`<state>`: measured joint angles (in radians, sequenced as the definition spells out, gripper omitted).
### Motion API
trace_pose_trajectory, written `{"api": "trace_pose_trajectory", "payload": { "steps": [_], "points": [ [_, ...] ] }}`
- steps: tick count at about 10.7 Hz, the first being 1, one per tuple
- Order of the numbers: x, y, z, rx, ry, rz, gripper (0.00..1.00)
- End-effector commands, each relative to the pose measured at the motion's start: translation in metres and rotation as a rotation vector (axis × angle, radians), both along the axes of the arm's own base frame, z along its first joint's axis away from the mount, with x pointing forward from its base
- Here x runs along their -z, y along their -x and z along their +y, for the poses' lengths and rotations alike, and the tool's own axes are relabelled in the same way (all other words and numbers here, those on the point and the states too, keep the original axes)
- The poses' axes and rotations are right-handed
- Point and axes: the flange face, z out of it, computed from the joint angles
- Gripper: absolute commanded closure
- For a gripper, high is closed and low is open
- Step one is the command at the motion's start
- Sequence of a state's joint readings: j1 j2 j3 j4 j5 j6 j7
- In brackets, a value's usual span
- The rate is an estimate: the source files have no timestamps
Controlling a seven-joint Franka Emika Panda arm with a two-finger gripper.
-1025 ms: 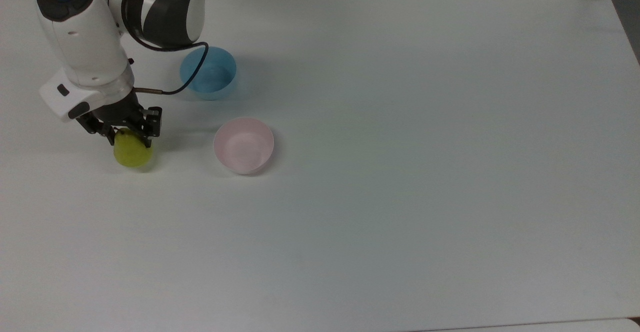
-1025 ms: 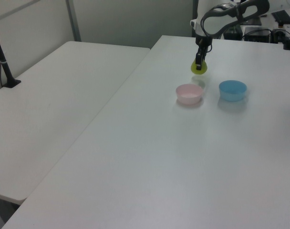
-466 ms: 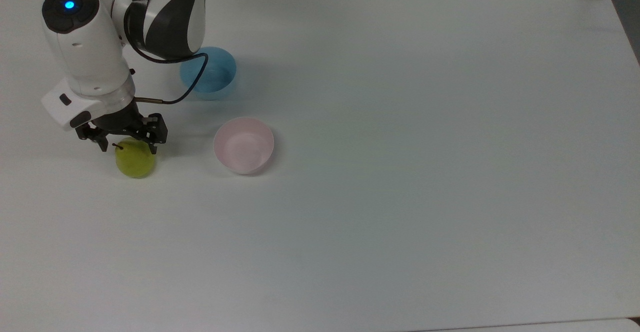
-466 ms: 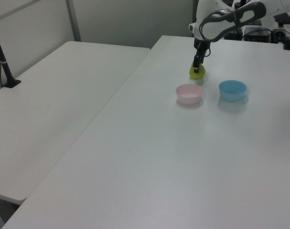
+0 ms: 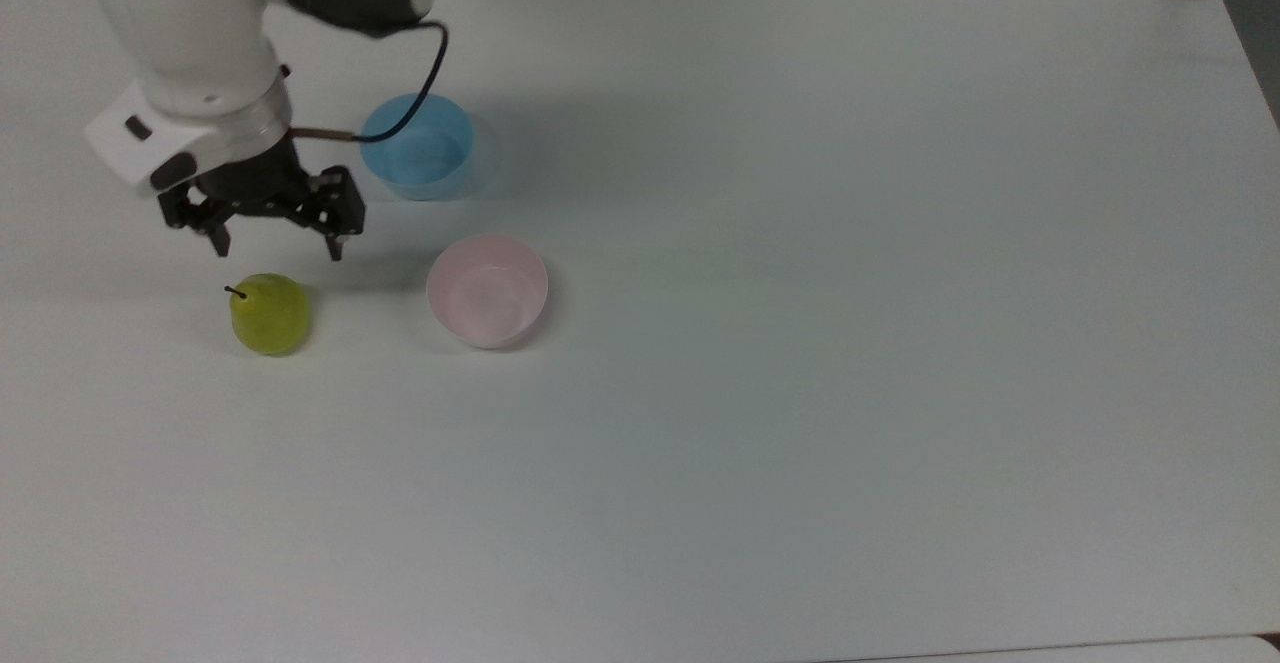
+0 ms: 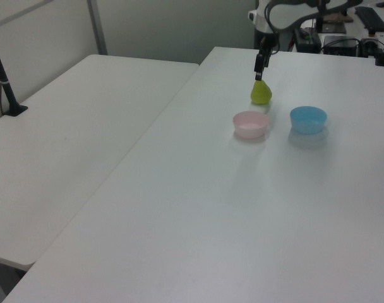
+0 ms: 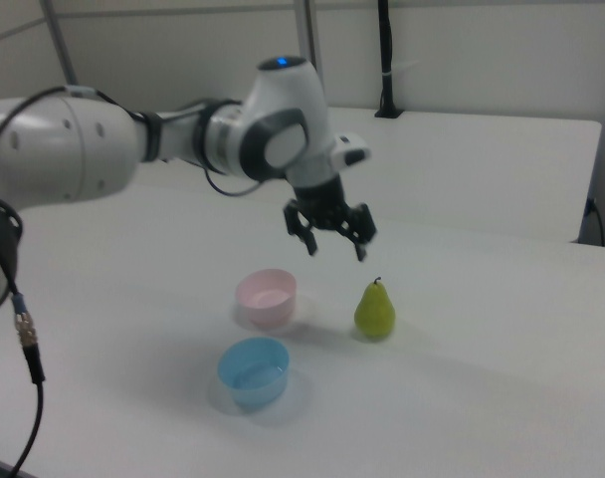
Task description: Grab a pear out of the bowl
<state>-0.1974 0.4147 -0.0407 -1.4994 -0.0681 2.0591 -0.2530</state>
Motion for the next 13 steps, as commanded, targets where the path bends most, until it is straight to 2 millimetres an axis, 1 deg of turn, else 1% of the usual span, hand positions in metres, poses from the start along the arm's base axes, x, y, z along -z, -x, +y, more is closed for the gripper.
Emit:
{"api": "trace_pose_trajectory", "payload": {
  "steps": [1,2,3,4,6,8,9,10,13],
  "points": [
    [-0.069,0.029,0.074,0.044,-0.008,0.041,0.0],
    [-0.088,0.041,0.101,0.035,-0.013,0.07,0.0],
    [-0.104,0.052,0.122,0.039,-0.017,0.088,0.0],
    [-0.116,0.061,0.143,0.033,-0.018,0.1,0.0],
    [-0.137,0.081,0.172,0.049,-0.02,0.124,0.0],
    [-0.155,0.103,0.188,0.035,-0.022,0.124,0.0],
    [-0.16,0.113,0.195,0.023,-0.021,0.134,0.0],
    [-0.164,0.119,0.195,0.023,-0.022,0.133,0.0],
    [-0.167,0.12,0.188,0.034,-0.024,0.127,0.0]
  ]
}}
